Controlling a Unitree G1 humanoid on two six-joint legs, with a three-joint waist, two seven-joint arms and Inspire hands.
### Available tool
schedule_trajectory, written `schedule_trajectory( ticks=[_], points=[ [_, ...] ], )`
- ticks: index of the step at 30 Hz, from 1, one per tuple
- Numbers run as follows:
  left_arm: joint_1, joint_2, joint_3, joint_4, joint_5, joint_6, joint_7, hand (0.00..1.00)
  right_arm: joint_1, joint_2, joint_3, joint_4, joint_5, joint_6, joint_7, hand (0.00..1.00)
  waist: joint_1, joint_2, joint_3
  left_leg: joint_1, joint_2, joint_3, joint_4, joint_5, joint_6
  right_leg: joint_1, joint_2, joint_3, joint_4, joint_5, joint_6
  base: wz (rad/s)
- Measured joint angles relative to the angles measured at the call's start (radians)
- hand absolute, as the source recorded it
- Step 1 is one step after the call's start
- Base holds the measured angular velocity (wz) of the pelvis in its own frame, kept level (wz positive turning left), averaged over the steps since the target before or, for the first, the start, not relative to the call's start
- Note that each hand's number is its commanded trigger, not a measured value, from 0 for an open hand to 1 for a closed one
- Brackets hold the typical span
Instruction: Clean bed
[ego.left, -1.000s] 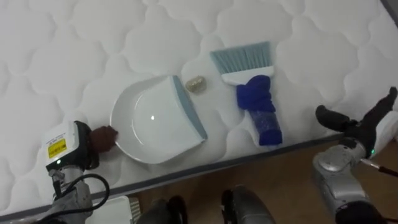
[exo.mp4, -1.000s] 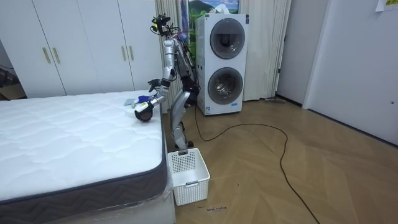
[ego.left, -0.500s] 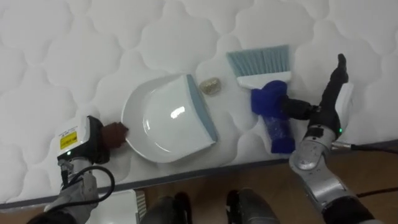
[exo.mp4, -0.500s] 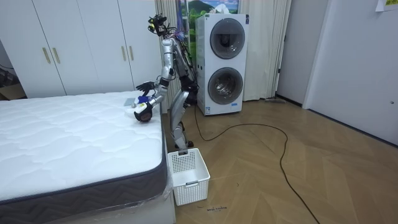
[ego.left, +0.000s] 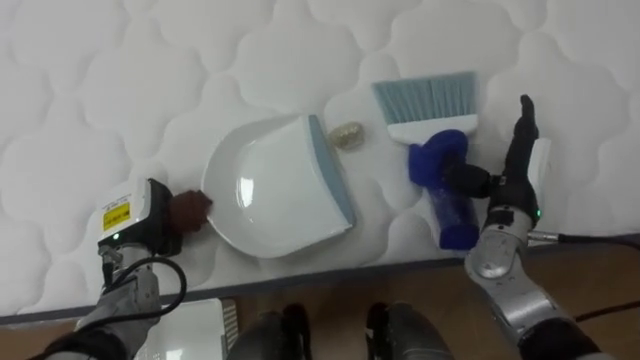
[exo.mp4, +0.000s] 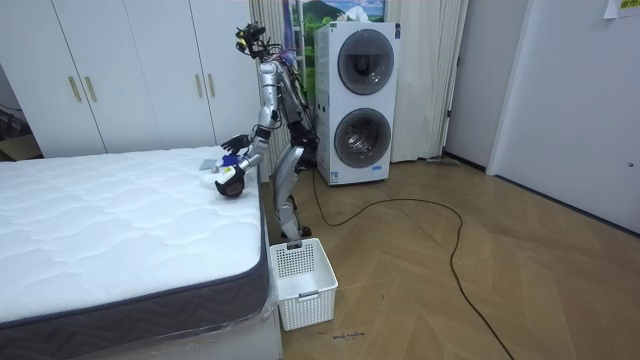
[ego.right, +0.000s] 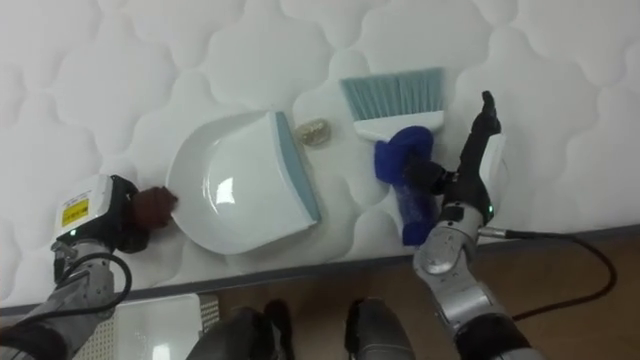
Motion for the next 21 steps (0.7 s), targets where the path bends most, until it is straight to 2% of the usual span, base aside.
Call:
schedule_trajectory(
  ticks=[6, 15, 21],
  points=[
    [0.000, 0.000, -0.002, -0.005, 0.000, -0.005, -0.005, 1.00, -0.011, 0.001, 0.004, 0.046, 0.092, -0.022, 0.039, 0.00, 0.000, 0.000, 0.0000, -0.001, 0.005, 0.001, 0.007, 0.000, 0.000, 0.008, -0.002, -0.012, -0.001, -0.001, 0.001, 0.04],
    [0.000, 0.000, -0.006, -0.007, 0.000, 0.003, -0.007, 1.00, -0.013, 0.002, 0.003, 0.049, 0.264, -0.022, 0.154, 0.00, -0.003, 0.000, -0.0005, 0.002, 0.006, -0.002, 0.009, 0.000, 0.000, 0.014, 0.000, -0.020, -0.004, -0.001, 0.001, 0.00],
    [0.000, 0.001, -0.007, -0.007, 0.000, 0.004, -0.007, 1.00, -0.011, -0.005, -0.018, 0.015, 0.490, -0.035, 0.251, 0.00, -0.004, 0.002, -0.0017, 0.006, 0.008, -0.002, 0.006, 0.000, 0.000, 0.018, 0.001, -0.022, -0.008, 0.000, 0.000, 0.00]
  ],
)
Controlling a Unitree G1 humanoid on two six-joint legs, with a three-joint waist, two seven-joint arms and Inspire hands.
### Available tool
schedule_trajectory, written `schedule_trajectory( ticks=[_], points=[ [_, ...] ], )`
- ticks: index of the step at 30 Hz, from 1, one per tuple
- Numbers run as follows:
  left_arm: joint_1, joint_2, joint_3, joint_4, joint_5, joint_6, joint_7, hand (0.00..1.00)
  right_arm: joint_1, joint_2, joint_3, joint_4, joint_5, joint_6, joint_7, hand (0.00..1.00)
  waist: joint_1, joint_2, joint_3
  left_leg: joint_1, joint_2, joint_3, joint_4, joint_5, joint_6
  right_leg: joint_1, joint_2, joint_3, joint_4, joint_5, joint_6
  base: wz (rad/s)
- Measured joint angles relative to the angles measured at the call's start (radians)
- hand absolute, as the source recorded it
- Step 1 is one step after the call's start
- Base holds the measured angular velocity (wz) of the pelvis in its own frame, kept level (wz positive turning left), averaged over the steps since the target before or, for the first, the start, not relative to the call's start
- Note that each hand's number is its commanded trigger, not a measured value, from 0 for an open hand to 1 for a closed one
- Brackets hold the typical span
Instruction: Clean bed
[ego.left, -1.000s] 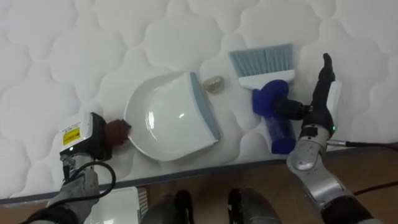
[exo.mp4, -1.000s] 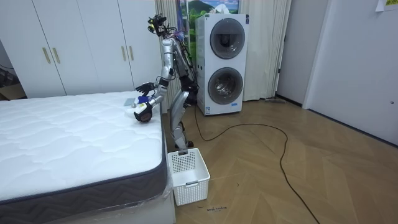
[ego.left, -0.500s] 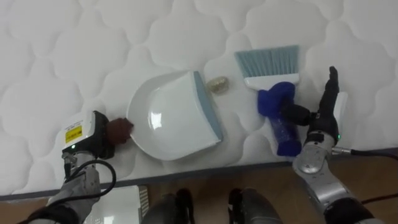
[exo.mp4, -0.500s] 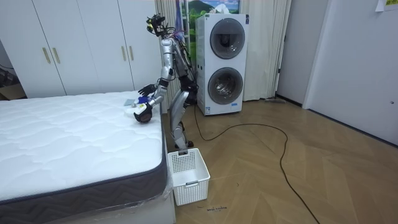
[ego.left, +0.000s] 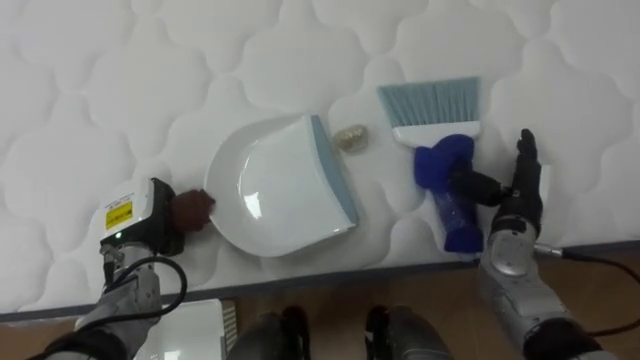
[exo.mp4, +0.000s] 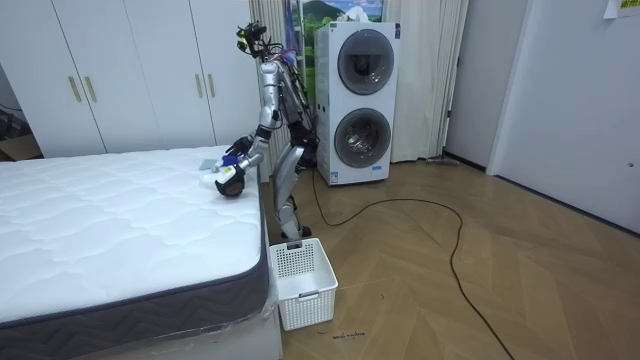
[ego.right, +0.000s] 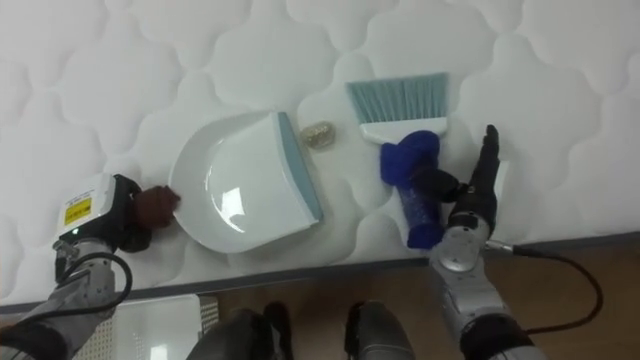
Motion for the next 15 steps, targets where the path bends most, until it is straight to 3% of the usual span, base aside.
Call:
schedule_trajectory(
  ticks=[7, 15],
  points=[
    [0.002, 0.002, 0.006, 0.000, 0.022, 0.001, 0.005, 1.00, 0.008, -0.025, -0.013, -0.008, 0.091, -0.011, 0.090, 0.00, 0.002, 0.004, -0.0027, 0.003, 0.014, 0.002, -0.002, 0.000, -0.001, 0.006, 0.013, 0.000, -0.015, 0.009, -0.006, -0.03],
    [0.002, 0.001, -0.002, 0.000, 0.022, 0.013, 0.005, 1.00, 0.020, -0.025, -0.010, -0.035, 0.093, -0.008, 0.091, 0.00, 0.002, 0.007, -0.0041, 0.012, 0.013, 0.003, -0.002, 0.001, -0.001, 0.013, 0.013, 0.000, -0.014, 0.009, -0.006, 0.00]
  ],
)
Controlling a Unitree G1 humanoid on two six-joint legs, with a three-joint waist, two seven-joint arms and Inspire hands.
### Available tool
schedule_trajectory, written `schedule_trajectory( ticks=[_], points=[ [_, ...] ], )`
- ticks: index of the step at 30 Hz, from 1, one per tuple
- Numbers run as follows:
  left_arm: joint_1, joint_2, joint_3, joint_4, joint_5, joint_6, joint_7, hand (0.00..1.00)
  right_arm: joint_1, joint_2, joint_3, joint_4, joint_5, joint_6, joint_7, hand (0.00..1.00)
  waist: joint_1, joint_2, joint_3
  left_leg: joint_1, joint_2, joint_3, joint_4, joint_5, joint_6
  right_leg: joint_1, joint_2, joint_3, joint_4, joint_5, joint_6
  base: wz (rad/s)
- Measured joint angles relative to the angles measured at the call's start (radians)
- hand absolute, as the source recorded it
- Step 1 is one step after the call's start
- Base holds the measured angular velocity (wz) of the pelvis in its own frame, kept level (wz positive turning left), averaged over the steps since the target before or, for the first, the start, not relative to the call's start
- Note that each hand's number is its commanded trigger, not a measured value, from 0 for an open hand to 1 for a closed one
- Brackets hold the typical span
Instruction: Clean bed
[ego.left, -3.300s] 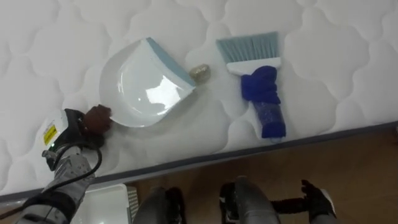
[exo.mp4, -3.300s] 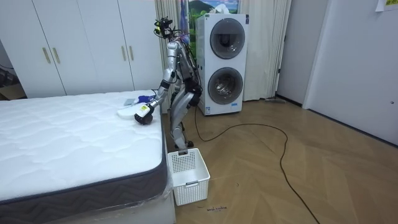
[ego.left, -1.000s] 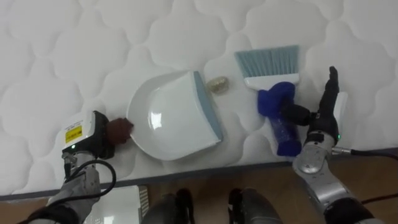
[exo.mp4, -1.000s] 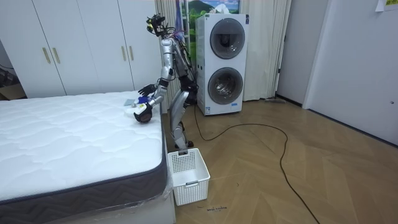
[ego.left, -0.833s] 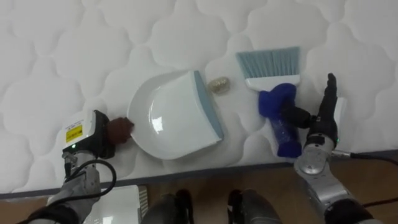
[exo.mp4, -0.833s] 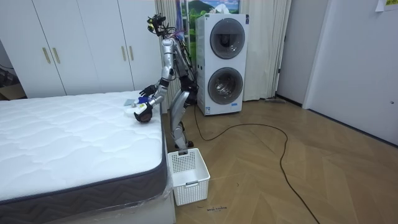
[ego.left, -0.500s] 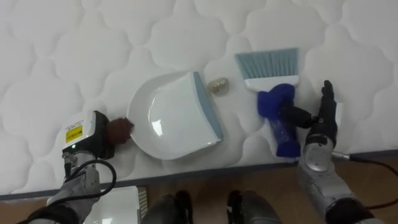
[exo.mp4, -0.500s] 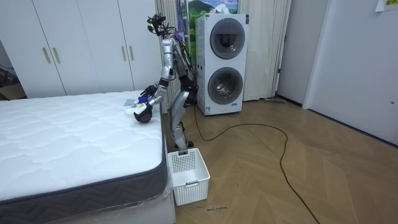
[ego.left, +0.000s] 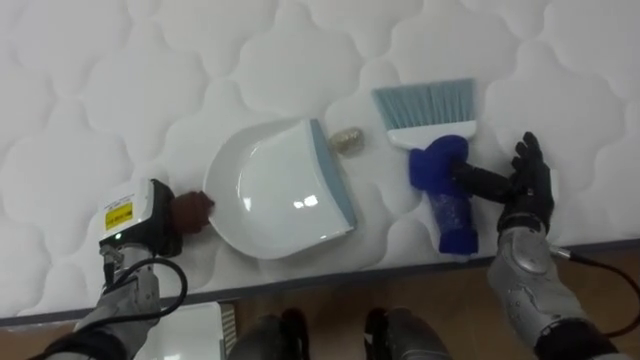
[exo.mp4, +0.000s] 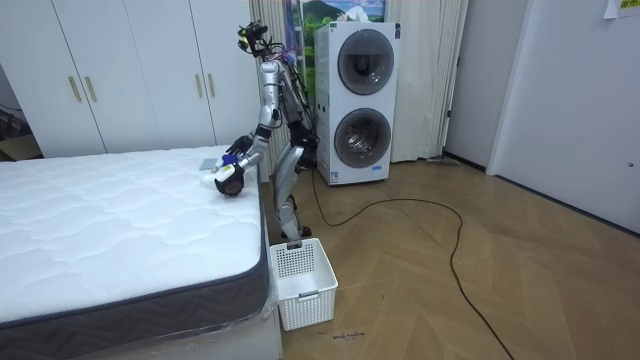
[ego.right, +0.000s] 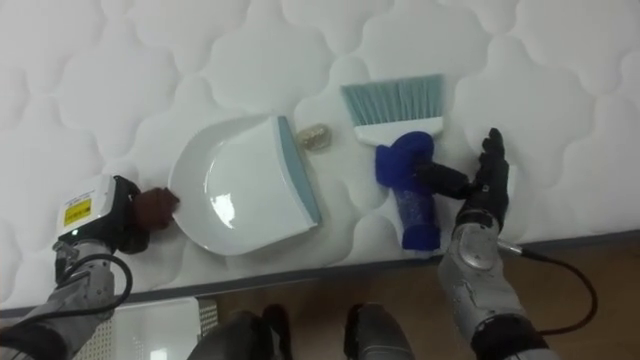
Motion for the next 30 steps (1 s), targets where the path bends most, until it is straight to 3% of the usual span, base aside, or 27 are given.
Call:
schedule_trajectory(
  ticks=[15, 19, 30],
  points=[
    [0.026, -0.002, 0.001, 0.000, 0.029, 0.023, -0.005, 1.00, 0.024, 0.013, 0.005, -0.026, -0.003, 0.002, 0.040, 0.00, -0.011, 0.008, -0.0067, 0.034, 0.001, 0.009, -0.007, 0.001, -0.001, 0.028, 0.000, 0.004, -0.001, 0.000, 0.000, 0.00],
    [0.039, -0.002, 0.001, 0.001, 0.029, 0.032, -0.016, 1.00, 0.040, 0.030, 0.012, -0.050, -0.006, 0.009, 0.063, 0.00, -0.020, 0.014, -0.0194, 0.043, 0.000, 0.016, -0.028, 0.007, -0.004, 0.031, 0.003, 0.011, -0.015, 0.008, -0.001, -0.05],
    [0.055, -0.002, 0.005, 0.003, 0.044, 0.043, -0.023, 1.00, 0.062, 0.046, 0.054, -0.049, -0.094, 0.010, 0.080, 0.00, -0.038, 0.014, -0.0202, 0.067, 0.002, 0.016, -0.068, 0.018, -0.010, 0.057, 0.015, 0.011, -0.060, 0.018, -0.004, 0.00]
  ],
)
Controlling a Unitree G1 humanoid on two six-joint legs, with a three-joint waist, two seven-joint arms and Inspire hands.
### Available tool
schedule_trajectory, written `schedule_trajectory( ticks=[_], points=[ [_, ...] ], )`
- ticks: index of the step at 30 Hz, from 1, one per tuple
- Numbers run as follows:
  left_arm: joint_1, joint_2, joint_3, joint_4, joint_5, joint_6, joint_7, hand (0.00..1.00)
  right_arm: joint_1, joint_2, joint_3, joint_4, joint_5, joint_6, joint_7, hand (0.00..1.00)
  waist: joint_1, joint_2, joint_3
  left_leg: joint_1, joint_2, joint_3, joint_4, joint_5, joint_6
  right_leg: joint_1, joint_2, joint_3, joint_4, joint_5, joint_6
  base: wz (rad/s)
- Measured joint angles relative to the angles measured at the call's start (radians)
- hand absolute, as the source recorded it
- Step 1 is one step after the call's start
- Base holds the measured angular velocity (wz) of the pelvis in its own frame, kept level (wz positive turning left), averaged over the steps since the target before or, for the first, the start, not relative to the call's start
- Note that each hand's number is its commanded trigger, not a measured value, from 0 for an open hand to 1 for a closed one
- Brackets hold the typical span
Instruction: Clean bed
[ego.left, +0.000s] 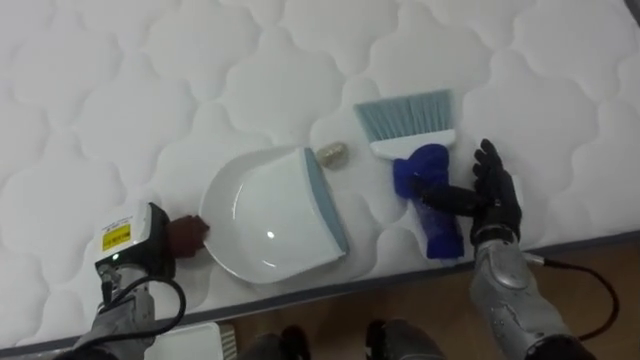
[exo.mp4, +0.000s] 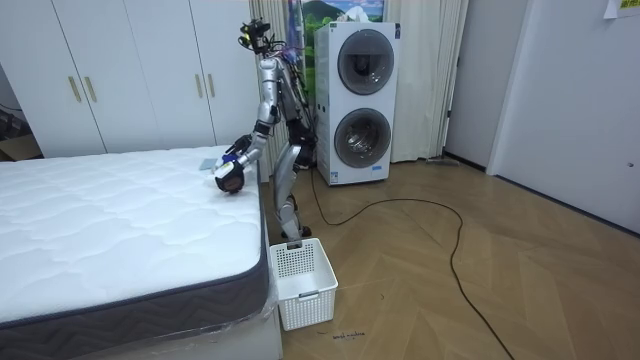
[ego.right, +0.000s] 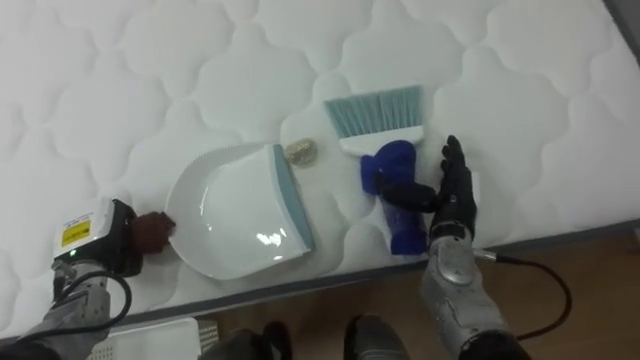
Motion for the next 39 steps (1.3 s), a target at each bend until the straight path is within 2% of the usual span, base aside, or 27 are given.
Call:
schedule_trajectory(
  ticks=[12, 15, 27, 36, 37, 38, 39],
  points=[
    [-0.001, -0.001, 0.005, -0.015, 0.003, 0.001, 0.002, 1.00, 0.031, 0.000, -0.002, 0.003, -0.128, 0.001, 0.017, 0.00, -0.005, 0.006, 0.0042, -0.012, 0.000, -0.011, -0.021, 0.003, -0.005, 0.004, -0.001, -0.035, -0.038, 0.004, -0.003, 0.02],
    [0.000, -0.001, 0.005, -0.024, 0.002, 0.003, 0.002, 1.00, 0.038, -0.004, -0.002, 0.003, -0.159, 0.001, 0.015, 0.00, -0.003, 0.006, 0.0043, -0.017, 0.010, -0.003, -0.022, 0.003, -0.005, 0.001, -0.002, -0.040, -0.041, 0.004, -0.003, 0.00],
    [0.004, 0.000, 0.004, -0.034, 0.002, 0.002, 0.004, 1.00, 0.037, -0.006, 0.000, 0.044, -0.484, 0.068, -0.011, 0.00, 0.001, 0.006, 0.0054, -0.019, 0.014, -0.004, -0.022, 0.003, -0.005, 0.001, -0.001, -0.042, -0.046, 0.005, -0.005, 0.00],
    [0.005, -0.003, -0.011, -0.035, -0.009, 0.027, 0.001, 1.00, 0.018, -0.010, 0.038, 0.096, -0.642, 0.107, -0.046, 0.00, 0.001, 0.008, 0.0069, -0.009, 0.014, 0.000, -0.028, 0.003, -0.006, 0.006, 0.000, -0.043, -0.045, 0.005, -0.005, 0.00],
    [0.005, -0.003, -0.014, -0.038, -0.009, 0.030, 0.001, 1.00, 0.017, -0.009, 0.038, 0.102, -0.670, 0.112, -0.054, 0.51, 0.001, 0.008, 0.0070, -0.009, 0.013, -0.001, -0.031, 0.003, -0.007, 0.006, 0.000, -0.044, -0.046, 0.005, -0.005, 0.00],
    [0.004, -0.004, -0.014, -0.039, -0.009, 0.032, -0.001, 1.00, 0.014, -0.009, 0.038, 0.114, -0.704, 0.116, -0.061, 0.93, 0.001, 0.009, 0.0073, -0.009, 0.013, -0.001, -0.032, 0.004, -0.007, 0.006, 0.000, -0.044, -0.047, 0.005, -0.005, 0.00],
    [0.004, -0.004, -0.014, -0.039, -0.009, 0.033, -0.002, 1.00, 0.012, -0.008, 0.039, 0.119, -0.713, 0.118, -0.062, 1.00, 0.001, 0.009, 0.0073, -0.009, 0.013, -0.001, -0.033, 0.004, -0.007, 0.006, 0.000, -0.044, -0.048, 0.005, -0.005, 0.00]
  ],
)
